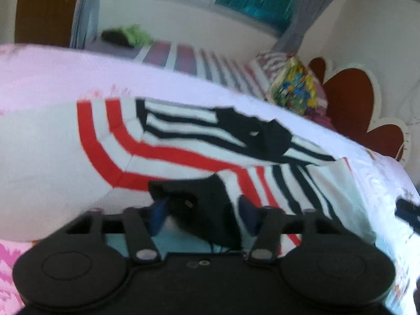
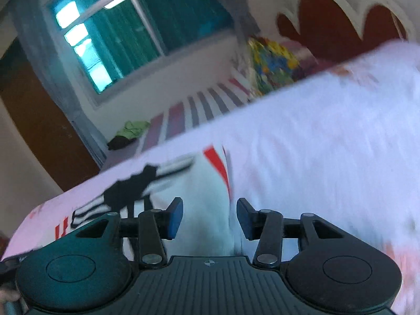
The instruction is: Fold small clothes
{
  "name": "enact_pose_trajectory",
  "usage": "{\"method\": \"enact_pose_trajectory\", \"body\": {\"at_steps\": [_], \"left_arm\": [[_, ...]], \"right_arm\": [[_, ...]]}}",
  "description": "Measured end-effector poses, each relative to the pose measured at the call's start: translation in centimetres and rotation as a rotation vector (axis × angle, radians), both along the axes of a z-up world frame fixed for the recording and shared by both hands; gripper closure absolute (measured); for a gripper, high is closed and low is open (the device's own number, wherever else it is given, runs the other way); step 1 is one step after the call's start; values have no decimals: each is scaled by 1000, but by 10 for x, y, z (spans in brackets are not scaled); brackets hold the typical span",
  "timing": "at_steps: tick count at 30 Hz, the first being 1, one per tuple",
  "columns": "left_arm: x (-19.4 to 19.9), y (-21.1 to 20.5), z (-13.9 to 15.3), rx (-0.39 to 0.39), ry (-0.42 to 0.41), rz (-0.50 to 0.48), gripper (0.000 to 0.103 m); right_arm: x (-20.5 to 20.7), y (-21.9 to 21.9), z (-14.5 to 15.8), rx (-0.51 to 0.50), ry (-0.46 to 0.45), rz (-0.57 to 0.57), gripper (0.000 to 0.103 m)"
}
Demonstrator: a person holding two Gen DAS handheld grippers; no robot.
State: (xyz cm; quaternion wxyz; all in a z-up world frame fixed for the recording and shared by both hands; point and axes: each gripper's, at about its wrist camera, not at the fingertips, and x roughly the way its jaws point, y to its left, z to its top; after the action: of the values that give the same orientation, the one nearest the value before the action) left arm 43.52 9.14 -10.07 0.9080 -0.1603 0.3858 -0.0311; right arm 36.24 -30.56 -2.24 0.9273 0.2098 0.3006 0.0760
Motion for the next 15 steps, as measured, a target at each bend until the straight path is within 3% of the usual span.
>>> {"method": "enact_pose_trajectory", "body": {"at_steps": [4, 9, 10, 11, 15], "left_arm": [[4, -1, -9, 23, 16, 36, 82], [-1, 3, -11, 5, -4, 72, 93], [-2, 2, -11, 12, -7, 74, 94], [-3, 0, -11, 17, -10, 76, 96], [-15, -5, -2, 38, -79, 125, 97]], "right_arm": [[65, 1, -20, 6, 21, 49, 57], [118, -4, -52, 18, 91, 100, 59], [125, -4, -58, 20, 103, 112, 67], [128, -4, -62, 18, 113, 127, 92], [127, -4, -67, -16, 93, 112, 95]]}}
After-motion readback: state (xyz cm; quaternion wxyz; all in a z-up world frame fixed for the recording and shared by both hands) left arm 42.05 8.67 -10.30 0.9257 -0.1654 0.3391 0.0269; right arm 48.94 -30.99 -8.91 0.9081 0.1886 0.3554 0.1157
